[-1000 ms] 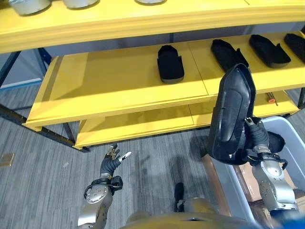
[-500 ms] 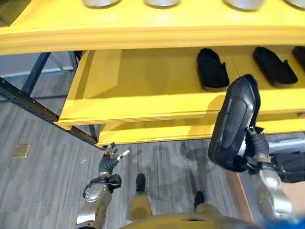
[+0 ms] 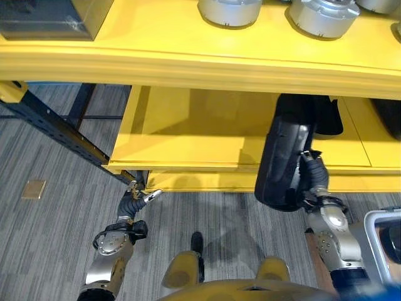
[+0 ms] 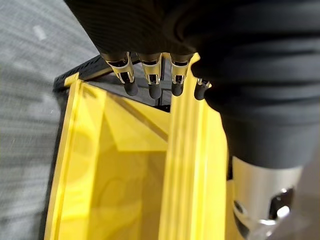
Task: Move parts from the plastic box to the shelf.
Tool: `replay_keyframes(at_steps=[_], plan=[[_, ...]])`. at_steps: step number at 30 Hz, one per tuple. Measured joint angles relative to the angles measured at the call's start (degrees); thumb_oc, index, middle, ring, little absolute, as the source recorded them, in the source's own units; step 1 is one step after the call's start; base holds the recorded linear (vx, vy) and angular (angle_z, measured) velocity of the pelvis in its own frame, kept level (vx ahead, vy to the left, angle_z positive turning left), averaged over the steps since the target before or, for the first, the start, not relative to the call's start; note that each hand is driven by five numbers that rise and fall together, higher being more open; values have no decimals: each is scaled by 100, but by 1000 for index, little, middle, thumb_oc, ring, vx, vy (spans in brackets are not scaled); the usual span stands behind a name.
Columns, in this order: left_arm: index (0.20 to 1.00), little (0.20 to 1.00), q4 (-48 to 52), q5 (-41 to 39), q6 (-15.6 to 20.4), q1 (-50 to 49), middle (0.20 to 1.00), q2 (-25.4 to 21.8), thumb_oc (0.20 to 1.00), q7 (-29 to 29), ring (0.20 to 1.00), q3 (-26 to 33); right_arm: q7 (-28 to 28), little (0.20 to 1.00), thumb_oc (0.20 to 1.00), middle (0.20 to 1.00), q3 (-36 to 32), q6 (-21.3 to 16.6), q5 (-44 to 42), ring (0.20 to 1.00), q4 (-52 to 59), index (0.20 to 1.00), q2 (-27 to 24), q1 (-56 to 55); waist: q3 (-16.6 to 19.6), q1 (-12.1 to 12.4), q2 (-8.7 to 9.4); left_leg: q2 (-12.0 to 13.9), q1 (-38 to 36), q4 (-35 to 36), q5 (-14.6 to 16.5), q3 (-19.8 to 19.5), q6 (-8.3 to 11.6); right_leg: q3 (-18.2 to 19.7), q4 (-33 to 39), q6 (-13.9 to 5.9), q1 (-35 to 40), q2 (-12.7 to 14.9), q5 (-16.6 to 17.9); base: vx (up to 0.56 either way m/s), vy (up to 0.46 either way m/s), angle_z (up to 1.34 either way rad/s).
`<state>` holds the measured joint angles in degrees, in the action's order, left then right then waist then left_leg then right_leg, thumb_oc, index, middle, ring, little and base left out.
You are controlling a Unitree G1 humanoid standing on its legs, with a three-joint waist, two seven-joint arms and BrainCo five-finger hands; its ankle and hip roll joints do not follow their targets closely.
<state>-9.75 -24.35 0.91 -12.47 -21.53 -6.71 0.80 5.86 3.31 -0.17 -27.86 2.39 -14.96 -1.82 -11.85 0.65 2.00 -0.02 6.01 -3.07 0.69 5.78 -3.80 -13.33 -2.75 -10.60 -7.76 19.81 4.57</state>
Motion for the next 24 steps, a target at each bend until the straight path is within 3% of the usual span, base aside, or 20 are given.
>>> replay_keyframes(at_steps=[1, 2, 5, 6, 10, 13, 17, 22, 24], plan=[[1000, 1000, -8, 0, 5, 64, 1000, 53, 1000, -4, 1000, 14, -13, 200, 200, 200, 5, 5, 0, 200, -2, 200, -22, -2, 4, -24, 16, -22, -56, 114, -63, -8, 10, 15, 488, -41, 31, -180, 64, 122, -169, 30], [1000, 1000, 2, 0, 22, 84, 1000, 106, 1000, 8, 1000, 21, -15, 200, 200, 200, -11, 16, -2, 200, 16, 200, -32, -90, 2, -84, 98, -93, -116, 78, -114, -62, 30, -10, 519, 9, 117, -228, 131, 70, -118, 58], [1000, 1000, 114, -116, 68, -319, 1000, 194, 1000, 14, 1000, 64, -124, 200, 200, 200, 102, 87, -3, 200, -67, 200, -44, -268, 229, 72, 587, -294, -319, 103, 73, -271, 270, -103, 474, 183, 617, -369, 126, 130, -225, 53], [1000, 1000, 135, -160, 41, -505, 1000, 368, 1000, 25, 1000, 55, -158, 200, 200, 200, 135, 104, -4, 200, -92, 200, -130, -145, 245, 72, 520, -131, -317, 76, 87, -327, 397, -198, 645, 265, 752, -545, 139, 49, -133, 9], [1000, 1000, 131, -201, -53, -725, 1000, 529, 1000, 59, 1000, -41, -169, 200, 200, 200, 138, 147, -7, 200, -103, 200, -239, -72, 259, 84, 193, 226, -411, 170, 71, -333, 566, -207, 781, 447, 846, -935, 76, 33, -97, -7], [1000, 1000, 191, -202, -55, -596, 1000, 533, 1000, 66, 1000, -39, -158, 200, 200, 200, 161, 209, -14, 200, -106, 200, -447, -19, 311, 29, 88, 478, -699, 502, -74, -304, 729, -196, 801, 584, 949, -1190, -3, -4, -76, -14], [1000, 1000, 191, -204, -59, -406, 1000, 530, 1000, 152, 1000, -119, -123, 200, 200, 200, 636, 287, -31, 200, -147, 200, -503, 735, 365, 54, 8, 539, -895, 700, -173, -299, 766, -198, 802, 634, 1049, -1258, -26, -8, -14, -1], [1000, 1000, 191, -212, -59, -311, 1000, 511, 1000, 146, 1000, -236, -121, 200, 200, 200, 1124, 304, -128, 200, -253, 200, -552, 1532, 451, 349, -47, 529, -907, 706, -174, -332, 764, -219, 802, 639, 1114, -1254, -29, -3, 2, 6], [1000, 1000, 190, -214, -59, -328, 1000, 475, 1000, 143, 1000, -240, -111, 200, 200, 200, 1260, 304, -134, 200, -414, 200, -526, 1726, 455, 362, -46, 528, -910, 704, -174, -339, 763, -224, 802, 639, 1127, -1253, -29, 2, 5, 2]])
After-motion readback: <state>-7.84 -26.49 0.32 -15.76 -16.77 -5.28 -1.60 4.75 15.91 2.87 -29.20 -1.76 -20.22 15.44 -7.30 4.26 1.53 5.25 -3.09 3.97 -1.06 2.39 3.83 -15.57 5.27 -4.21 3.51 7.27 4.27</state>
